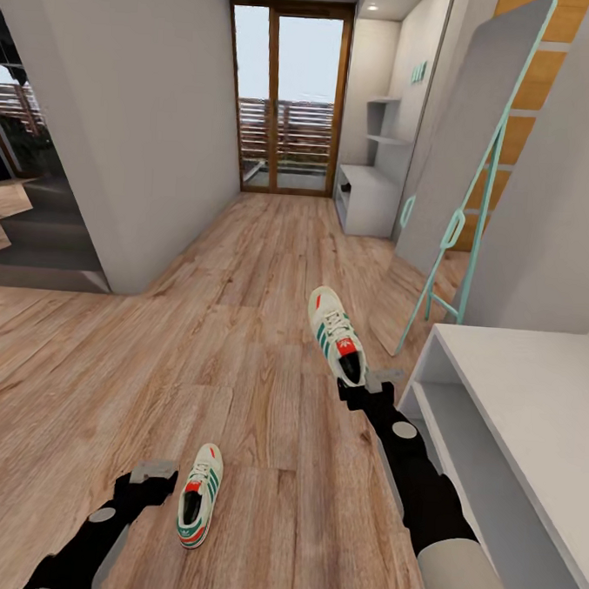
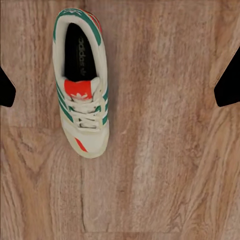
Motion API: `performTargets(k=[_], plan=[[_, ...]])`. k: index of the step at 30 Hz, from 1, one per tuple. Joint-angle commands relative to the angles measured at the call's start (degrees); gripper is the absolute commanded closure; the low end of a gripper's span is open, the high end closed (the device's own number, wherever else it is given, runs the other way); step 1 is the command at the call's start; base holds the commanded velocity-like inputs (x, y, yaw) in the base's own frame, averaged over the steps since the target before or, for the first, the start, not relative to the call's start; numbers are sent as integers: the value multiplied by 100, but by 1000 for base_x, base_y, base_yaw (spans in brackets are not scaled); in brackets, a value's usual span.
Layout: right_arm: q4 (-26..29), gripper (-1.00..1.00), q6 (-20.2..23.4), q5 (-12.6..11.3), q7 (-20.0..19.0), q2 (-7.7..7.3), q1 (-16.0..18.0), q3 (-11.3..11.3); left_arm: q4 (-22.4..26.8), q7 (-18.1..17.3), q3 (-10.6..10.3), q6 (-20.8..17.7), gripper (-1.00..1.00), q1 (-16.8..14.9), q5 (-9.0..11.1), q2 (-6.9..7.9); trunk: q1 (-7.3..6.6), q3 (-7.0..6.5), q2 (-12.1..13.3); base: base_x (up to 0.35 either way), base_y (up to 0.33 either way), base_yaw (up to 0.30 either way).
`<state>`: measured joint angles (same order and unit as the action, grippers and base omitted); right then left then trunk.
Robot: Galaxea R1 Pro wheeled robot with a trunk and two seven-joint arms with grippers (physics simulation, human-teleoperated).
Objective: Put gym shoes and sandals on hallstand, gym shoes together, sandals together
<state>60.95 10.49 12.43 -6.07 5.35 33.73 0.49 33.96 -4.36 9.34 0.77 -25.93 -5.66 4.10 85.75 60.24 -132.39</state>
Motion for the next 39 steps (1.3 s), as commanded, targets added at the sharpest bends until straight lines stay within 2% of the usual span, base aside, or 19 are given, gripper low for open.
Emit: performTargets(k=[1,6,13,22,29,31,32,33,35,39], plan=[[12,100,30,58,-26,8,2,-6,-13,-43,41,-86,-100,-141,-63,-12,-1,5,-2,0,0,0],[30,100,32,58,-26,12,2,-7,-102,-39,37,-312,-100,-575,-75,-88,-1,5,-2,0,0,0],[38,100,32,58,-26,12,2,-13,-146,-38,33,-695,-100,-924,-94,-182,-1,5,-2,0,0,0],[41,100,32,58,-30,7,2,-22,-79,-54,13,-721,-100,-938,-96,-174,-1,5,-2,0,0,0],[100,100,35,58,-40,-39,2,-40,-47,-97,14,-718,-100,-931,-93,-95,-1,5,-2,0,0,0],[174,100,42,62,-83,-48,2,-40,-47,-99,7,-723,-100,-931,-93,-100,-1,5,-2,0,0,0],[287,100,49,73,-388,-59,1,-48,-47,-88,-6,-733,-100,-931,-93,-118,21,25,-42,0,0,0],[302,100,63,79,-470,-60,1,-49,-54,-84,-6,-731,-100,-932,-91,-137,43,49,-82,0,0,0],[307,100,102,82,-498,-60,1,-50,-77,-83,0,-720,-100,-927,-88,-150,87,99,-162,0,0,0],[311,100,175,84,-519,-61,2,-56,-117,-82,12,-633,-100,-919,-82,-162,87,132,-162,0,0,0]])
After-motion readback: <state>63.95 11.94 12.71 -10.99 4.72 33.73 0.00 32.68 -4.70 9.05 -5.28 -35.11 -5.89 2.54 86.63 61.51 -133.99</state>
